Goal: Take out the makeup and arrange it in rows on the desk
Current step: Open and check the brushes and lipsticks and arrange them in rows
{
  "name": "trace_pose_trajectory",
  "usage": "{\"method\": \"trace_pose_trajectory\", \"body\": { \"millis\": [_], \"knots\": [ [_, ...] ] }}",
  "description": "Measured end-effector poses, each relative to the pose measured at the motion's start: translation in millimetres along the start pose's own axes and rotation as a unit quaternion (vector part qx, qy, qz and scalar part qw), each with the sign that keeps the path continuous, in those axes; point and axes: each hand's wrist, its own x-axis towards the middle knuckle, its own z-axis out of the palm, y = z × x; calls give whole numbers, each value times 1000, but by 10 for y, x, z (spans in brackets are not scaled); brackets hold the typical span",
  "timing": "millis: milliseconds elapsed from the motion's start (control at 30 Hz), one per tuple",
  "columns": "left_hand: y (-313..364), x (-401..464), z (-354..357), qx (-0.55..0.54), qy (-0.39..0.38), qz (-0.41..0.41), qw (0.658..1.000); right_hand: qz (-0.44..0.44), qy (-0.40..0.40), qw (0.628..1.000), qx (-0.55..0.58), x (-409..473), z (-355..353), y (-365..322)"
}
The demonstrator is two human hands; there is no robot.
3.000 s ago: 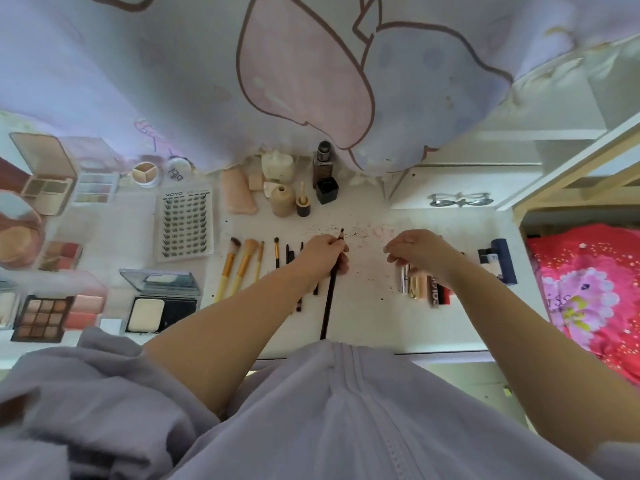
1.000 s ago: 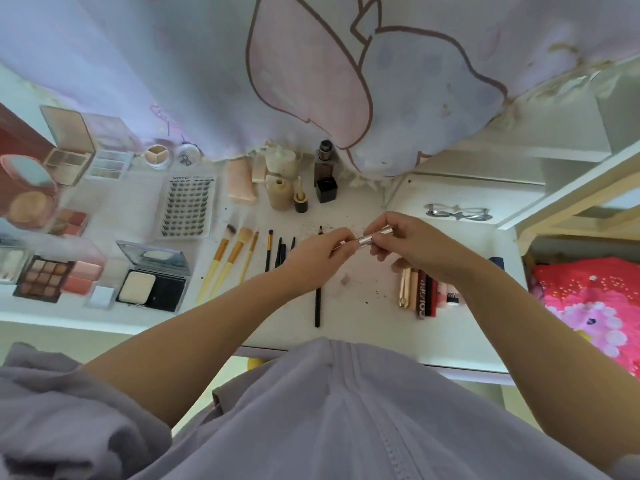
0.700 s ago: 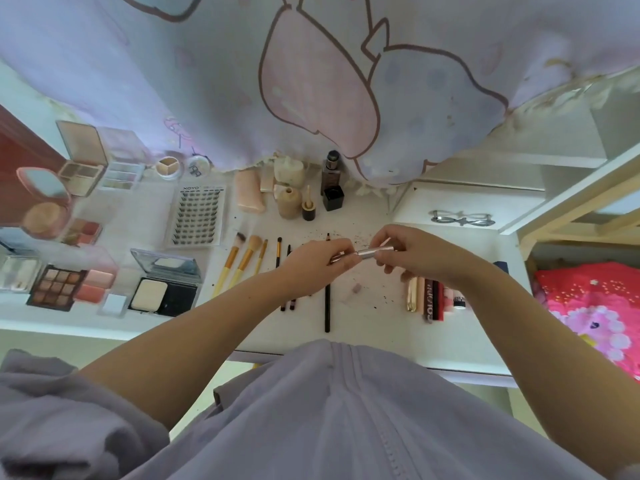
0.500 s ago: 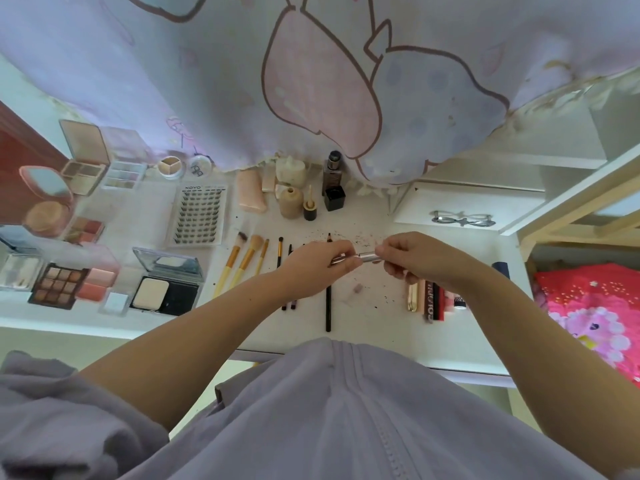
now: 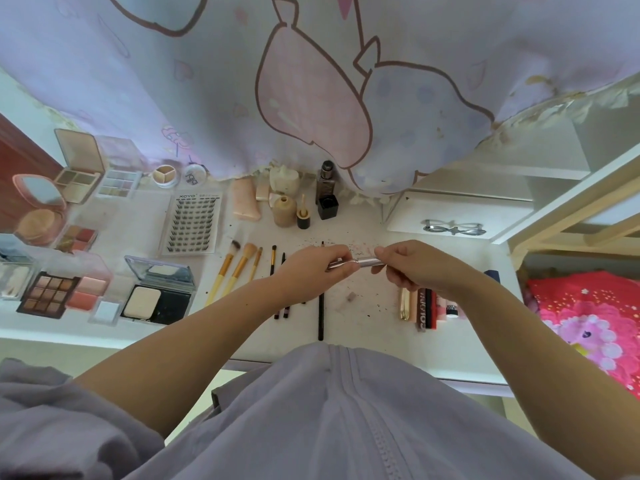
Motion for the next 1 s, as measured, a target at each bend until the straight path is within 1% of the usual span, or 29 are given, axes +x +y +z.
{"method": "trace_pose_trajectory", "body": {
  "millis": [67, 200, 267, 367, 500, 633, 700, 767, 800, 867, 967, 1000],
  "knots": [
    [10, 11, 1, 3, 0, 0, 1000, -10, -1, 1000, -7, 8, -19, 11],
    [18, 27, 5, 8, -1, -2, 1000, 11, 4, 1000, 25, 13, -19, 12],
    [24, 34, 14, 8, -7, 0, 1000, 6, 11, 1000, 3, 16, -8, 38],
    [-11, 31, 25, 2, -47, -3, 999, 4, 2, 999, -36, -10, -89, 88],
    [-119, 28, 16, -15, -88, -32, 996, 40, -9, 999, -9, -109, -314, 204],
    [-54, 107, 76, -3, -124, -26, 992, 69, -26, 997, 15, -181, -364, 361],
    [-57, 153, 66, 33, -126, -13, 991, 94, -21, 995, 28, -234, -374, 429],
    [-146, 173, 32, 61, -110, -26, 992, 118, 7, 992, 50, -317, -426, 525],
    [-194, 174, 17, 50, -98, -47, 993, 124, 24, 989, 77, -353, -457, 588],
    [-216, 182, 33, -9, -82, -89, 993, 135, 46, 980, 140, -393, -472, 701],
    [-17, 237, 235, -129, -93, -119, 980, 163, 66, 965, 193, -353, -316, 773],
    [61, 260, 349, -144, -100, -127, 976, 171, 65, 964, 195, -324, -228, 758]
  ]
}}
